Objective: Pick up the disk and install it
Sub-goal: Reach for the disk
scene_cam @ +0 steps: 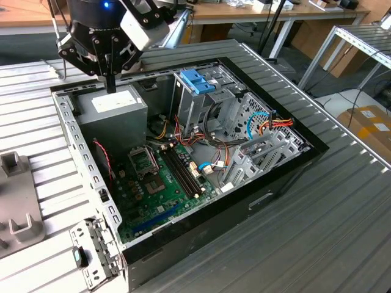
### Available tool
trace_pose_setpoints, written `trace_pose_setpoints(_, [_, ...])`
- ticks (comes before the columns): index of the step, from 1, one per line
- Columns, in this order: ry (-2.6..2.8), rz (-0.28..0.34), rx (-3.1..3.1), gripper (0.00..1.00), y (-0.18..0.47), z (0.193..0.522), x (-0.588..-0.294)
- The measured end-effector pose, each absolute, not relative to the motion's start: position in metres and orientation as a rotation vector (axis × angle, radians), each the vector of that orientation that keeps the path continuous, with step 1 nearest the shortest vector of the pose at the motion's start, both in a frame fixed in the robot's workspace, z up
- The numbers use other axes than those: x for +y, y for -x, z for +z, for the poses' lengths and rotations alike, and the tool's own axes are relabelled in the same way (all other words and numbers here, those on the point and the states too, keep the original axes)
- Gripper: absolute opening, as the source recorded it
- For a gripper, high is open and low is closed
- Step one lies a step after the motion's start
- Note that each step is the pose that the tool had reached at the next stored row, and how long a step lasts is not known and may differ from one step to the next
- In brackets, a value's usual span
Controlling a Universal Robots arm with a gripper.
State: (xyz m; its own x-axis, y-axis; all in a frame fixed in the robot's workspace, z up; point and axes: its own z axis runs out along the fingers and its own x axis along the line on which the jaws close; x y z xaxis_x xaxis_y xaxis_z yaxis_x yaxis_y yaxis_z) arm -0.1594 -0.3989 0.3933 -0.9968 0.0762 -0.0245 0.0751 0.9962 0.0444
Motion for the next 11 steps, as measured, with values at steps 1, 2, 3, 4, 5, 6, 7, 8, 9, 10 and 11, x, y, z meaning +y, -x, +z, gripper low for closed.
trace_pose_setpoints(1, [-0.118, 0.068, 3.112, 0.10, 0.1602, 0.3933, -0.3989])
trace_pose_setpoints(2, [-0.118, 0.068, 3.113, 0.10, 0.1611, 0.3933, -0.3989])
trace_pose_setpoints(3, [-0.118, 0.068, 3.112, 0.10, 0.1618, 0.3933, -0.3989])
trace_pose_setpoints(4, [-0.118, 0.068, 3.112, 0.10, 0.1623, 0.3933, -0.3989])
trace_pose_setpoints(5, [-0.118, 0.068, 3.112, 0.10, 0.1633, 0.3933, -0.3990])
trace_pose_setpoints(6, [-0.118, 0.068, 3.113, 0.10, 0.1639, 0.3933, -0.3989])
trace_pose_setpoints(7, [-0.118, 0.068, 3.113, 0.10, 0.1646, 0.3933, -0.3989])
trace_pose_setpoints(8, [-0.118, 0.068, 3.112, 0.10, 0.1651, 0.3933, -0.3989])
trace_pose_setpoints(9, [-0.118, 0.068, 3.112, 0.10, 0.1658, 0.3933, -0.3989])
trace_pose_setpoints(10, [-0.118, 0.068, 3.112, 0.10, 0.1668, 0.3933, -0.3989])
trace_pose_setpoints(11, [-0.118, 0.068, 3.112, 0.10, 0.1678, 0.3933, -0.3989])
